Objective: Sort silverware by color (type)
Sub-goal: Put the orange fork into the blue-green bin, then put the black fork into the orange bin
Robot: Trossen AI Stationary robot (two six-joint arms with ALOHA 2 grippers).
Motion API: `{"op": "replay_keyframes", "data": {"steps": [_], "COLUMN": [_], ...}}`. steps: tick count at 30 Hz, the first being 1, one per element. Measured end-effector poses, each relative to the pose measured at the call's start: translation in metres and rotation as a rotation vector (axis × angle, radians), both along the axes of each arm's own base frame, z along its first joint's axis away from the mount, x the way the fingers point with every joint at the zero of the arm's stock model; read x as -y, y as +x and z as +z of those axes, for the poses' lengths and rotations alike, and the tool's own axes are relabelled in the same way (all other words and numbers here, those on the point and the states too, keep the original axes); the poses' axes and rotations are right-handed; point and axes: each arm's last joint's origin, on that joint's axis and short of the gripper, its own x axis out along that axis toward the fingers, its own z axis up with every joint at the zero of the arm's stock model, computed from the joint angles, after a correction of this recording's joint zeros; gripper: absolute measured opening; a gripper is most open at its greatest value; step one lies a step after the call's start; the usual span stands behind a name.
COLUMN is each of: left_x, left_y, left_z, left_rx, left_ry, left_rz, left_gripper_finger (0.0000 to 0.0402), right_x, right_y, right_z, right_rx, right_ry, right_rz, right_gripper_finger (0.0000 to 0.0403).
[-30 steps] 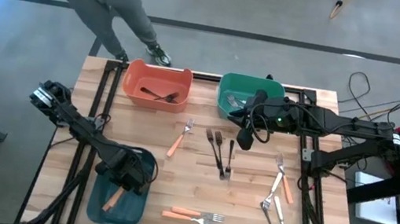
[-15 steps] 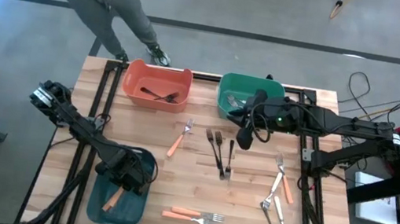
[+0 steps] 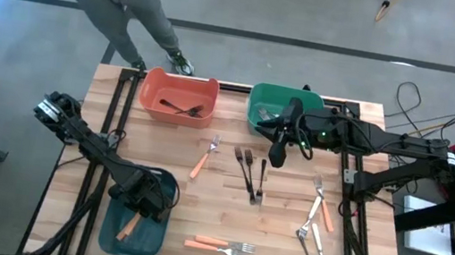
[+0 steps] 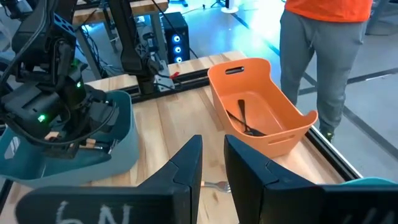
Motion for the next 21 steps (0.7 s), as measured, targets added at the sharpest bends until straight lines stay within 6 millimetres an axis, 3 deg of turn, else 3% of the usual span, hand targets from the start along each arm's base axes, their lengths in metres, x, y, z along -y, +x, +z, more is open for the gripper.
{"op": "replay_keyframes", "data": {"steps": [21], "left_x": [0.0], "left_y": [-0.0001], "left_z": [0.0], "left_rx": [-0.001], "left_ry": [0.001], "left_rz": [0.001], "left_gripper_finger": [0.0059], "right_x": [0.0], "right_y": [0.0], "right_z": [-0.0001], "right_rx": [-0.002], "right_ry": [-0.007], "right_rz": [0.003], "right_gripper_finger": [0.0059]}}
